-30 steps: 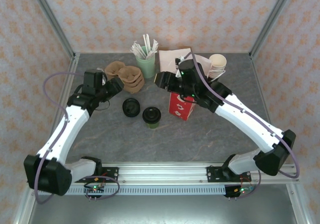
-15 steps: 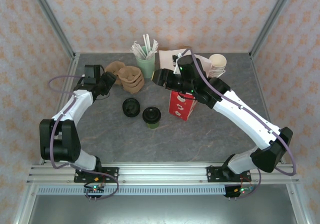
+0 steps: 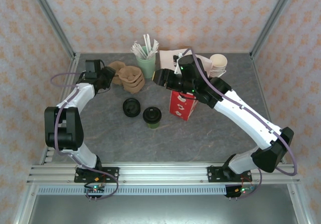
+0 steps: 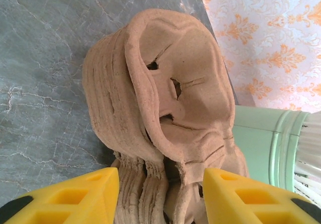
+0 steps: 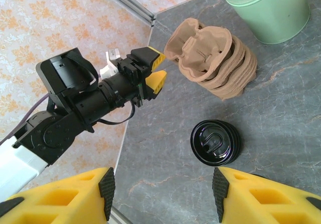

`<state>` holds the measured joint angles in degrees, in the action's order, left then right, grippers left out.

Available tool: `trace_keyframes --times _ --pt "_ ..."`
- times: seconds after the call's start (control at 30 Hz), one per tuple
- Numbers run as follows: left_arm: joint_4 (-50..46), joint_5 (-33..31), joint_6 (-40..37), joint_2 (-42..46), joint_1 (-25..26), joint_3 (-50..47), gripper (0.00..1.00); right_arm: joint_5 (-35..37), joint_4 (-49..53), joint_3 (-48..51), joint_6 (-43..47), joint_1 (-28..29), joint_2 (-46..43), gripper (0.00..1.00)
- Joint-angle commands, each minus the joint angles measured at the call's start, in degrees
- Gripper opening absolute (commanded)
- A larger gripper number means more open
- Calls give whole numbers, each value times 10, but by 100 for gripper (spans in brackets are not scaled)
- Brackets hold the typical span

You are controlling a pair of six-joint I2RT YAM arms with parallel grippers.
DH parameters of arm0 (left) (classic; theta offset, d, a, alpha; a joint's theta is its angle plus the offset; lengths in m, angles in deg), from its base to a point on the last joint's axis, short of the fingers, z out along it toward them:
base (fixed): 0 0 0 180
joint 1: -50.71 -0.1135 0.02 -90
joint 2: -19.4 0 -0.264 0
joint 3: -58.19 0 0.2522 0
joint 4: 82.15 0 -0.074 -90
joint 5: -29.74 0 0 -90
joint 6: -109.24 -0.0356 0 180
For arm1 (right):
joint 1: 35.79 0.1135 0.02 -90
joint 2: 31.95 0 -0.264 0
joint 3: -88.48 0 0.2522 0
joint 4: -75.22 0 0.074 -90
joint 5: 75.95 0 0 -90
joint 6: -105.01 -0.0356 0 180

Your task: Pack the takeout coffee

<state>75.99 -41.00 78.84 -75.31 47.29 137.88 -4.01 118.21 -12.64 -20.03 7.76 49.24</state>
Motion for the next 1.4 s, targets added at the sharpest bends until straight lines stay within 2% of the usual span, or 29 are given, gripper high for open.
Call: trace_keyframes --times 0.0,0.7,0.83,1.23,1.37 --pt "14 -7 13 -13 -4 23 49 -8 9 -24 4 -4 -2 56" --pt "15 -23 32 -73 -5 75 42 -6 15 -20 9 -12 -13 56" --pt "14 -25 32 -78 -4 81 32 -7 14 -19 10 -13 -12 56" --pt "31 -16 50 -63 -4 85 13 -8 15 -17 9 -13 -15 56" --pt "34 -12 58 -59 -5 92 12 -8 15 -15 8 -13 -17 57"
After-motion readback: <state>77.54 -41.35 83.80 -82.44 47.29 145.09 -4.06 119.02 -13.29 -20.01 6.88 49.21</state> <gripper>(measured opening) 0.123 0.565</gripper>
